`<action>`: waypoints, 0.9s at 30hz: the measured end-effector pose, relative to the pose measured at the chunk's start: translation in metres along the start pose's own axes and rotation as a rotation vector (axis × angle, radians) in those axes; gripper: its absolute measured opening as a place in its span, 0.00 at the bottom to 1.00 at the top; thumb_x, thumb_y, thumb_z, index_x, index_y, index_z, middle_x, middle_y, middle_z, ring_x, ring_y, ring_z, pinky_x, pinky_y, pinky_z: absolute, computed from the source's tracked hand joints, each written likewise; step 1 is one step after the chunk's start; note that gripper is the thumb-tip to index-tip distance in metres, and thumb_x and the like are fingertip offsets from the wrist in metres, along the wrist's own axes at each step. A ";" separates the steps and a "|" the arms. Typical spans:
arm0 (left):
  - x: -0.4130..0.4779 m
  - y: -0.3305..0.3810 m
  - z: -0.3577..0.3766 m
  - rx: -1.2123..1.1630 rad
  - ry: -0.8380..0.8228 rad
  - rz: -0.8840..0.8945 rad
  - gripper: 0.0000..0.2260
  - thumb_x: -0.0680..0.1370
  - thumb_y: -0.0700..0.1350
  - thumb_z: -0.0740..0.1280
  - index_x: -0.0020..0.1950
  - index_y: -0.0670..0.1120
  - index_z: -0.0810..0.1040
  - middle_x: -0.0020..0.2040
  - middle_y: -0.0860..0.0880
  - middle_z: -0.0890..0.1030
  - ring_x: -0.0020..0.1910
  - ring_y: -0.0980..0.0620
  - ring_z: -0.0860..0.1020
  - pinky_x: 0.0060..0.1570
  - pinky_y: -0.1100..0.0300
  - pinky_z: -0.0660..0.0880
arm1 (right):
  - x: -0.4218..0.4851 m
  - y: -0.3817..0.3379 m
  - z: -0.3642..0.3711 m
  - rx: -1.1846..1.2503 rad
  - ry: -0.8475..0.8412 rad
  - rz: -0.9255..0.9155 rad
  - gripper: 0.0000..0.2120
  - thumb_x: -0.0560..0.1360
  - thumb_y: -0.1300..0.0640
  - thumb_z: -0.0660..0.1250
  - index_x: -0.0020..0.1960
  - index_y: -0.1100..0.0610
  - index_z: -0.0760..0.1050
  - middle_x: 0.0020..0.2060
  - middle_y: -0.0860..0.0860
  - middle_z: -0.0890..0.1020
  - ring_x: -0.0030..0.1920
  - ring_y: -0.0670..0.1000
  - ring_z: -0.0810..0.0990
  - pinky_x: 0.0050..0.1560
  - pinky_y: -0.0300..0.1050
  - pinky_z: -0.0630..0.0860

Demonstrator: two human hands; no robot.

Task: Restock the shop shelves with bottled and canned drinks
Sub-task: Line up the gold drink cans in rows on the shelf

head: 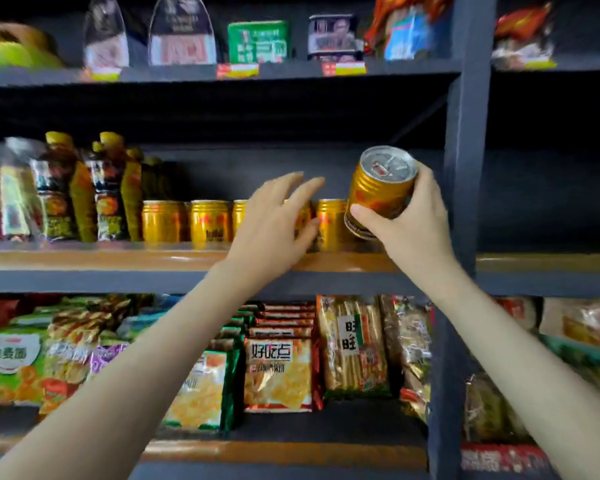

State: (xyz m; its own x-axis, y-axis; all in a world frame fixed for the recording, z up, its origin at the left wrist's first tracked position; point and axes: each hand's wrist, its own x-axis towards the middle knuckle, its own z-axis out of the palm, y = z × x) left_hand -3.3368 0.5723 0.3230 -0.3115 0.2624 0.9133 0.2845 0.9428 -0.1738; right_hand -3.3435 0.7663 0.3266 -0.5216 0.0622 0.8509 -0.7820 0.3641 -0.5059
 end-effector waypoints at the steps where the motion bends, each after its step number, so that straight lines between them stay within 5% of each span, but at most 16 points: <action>1: 0.006 -0.004 0.005 0.000 -0.010 0.019 0.24 0.76 0.52 0.58 0.70 0.44 0.72 0.65 0.38 0.74 0.64 0.38 0.73 0.65 0.43 0.68 | 0.006 0.000 0.005 -0.049 0.002 0.025 0.38 0.69 0.50 0.76 0.73 0.54 0.61 0.67 0.49 0.70 0.64 0.45 0.68 0.57 0.33 0.64; 8: 0.030 -0.004 0.030 0.029 -0.134 0.037 0.25 0.80 0.55 0.60 0.76 0.51 0.62 0.72 0.45 0.68 0.73 0.46 0.64 0.74 0.46 0.48 | 0.034 -0.002 0.016 -0.250 -0.014 0.185 0.44 0.70 0.53 0.76 0.75 0.49 0.51 0.68 0.56 0.70 0.64 0.58 0.72 0.62 0.53 0.71; 16: 0.033 0.001 0.039 0.073 -0.227 0.011 0.20 0.82 0.55 0.53 0.72 0.50 0.66 0.65 0.48 0.74 0.65 0.47 0.71 0.68 0.52 0.60 | 0.038 0.015 0.022 -0.493 -0.271 0.360 0.23 0.74 0.46 0.70 0.64 0.49 0.65 0.50 0.49 0.77 0.43 0.49 0.74 0.39 0.42 0.70; 20: 0.031 0.007 0.040 0.091 -0.231 -0.016 0.20 0.82 0.54 0.53 0.72 0.49 0.67 0.65 0.47 0.75 0.66 0.46 0.71 0.70 0.50 0.57 | 0.039 0.020 0.024 -0.569 -0.351 0.378 0.30 0.76 0.42 0.66 0.71 0.51 0.56 0.58 0.55 0.75 0.53 0.54 0.77 0.51 0.48 0.76; 23: 0.028 0.015 0.042 0.086 -0.146 -0.088 0.18 0.80 0.52 0.57 0.65 0.47 0.75 0.58 0.45 0.80 0.60 0.45 0.76 0.70 0.44 0.61 | 0.032 0.018 0.026 -0.628 -0.298 0.325 0.37 0.78 0.42 0.64 0.78 0.51 0.48 0.75 0.58 0.57 0.71 0.60 0.64 0.67 0.55 0.68; 25: 0.022 0.025 0.044 0.073 -0.057 -0.123 0.17 0.76 0.51 0.58 0.57 0.46 0.80 0.52 0.45 0.82 0.53 0.45 0.80 0.64 0.42 0.69 | 0.020 0.011 0.026 -0.612 -0.221 0.209 0.35 0.79 0.44 0.63 0.78 0.51 0.49 0.77 0.53 0.50 0.76 0.57 0.55 0.70 0.52 0.64; 27: 0.014 0.039 0.045 -0.003 0.007 -0.125 0.18 0.75 0.50 0.56 0.55 0.45 0.80 0.52 0.45 0.82 0.52 0.45 0.80 0.62 0.43 0.72 | 0.008 0.006 0.023 -0.569 -0.152 0.064 0.30 0.80 0.48 0.61 0.77 0.51 0.53 0.77 0.50 0.53 0.75 0.52 0.57 0.65 0.44 0.67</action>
State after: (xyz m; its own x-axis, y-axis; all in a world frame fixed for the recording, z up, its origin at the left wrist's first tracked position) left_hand -3.3707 0.6217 0.3127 -0.3388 0.1411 0.9302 0.2466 0.9674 -0.0570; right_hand -3.3600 0.7480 0.3269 -0.6377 -0.0183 0.7700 -0.4635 0.8076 -0.3647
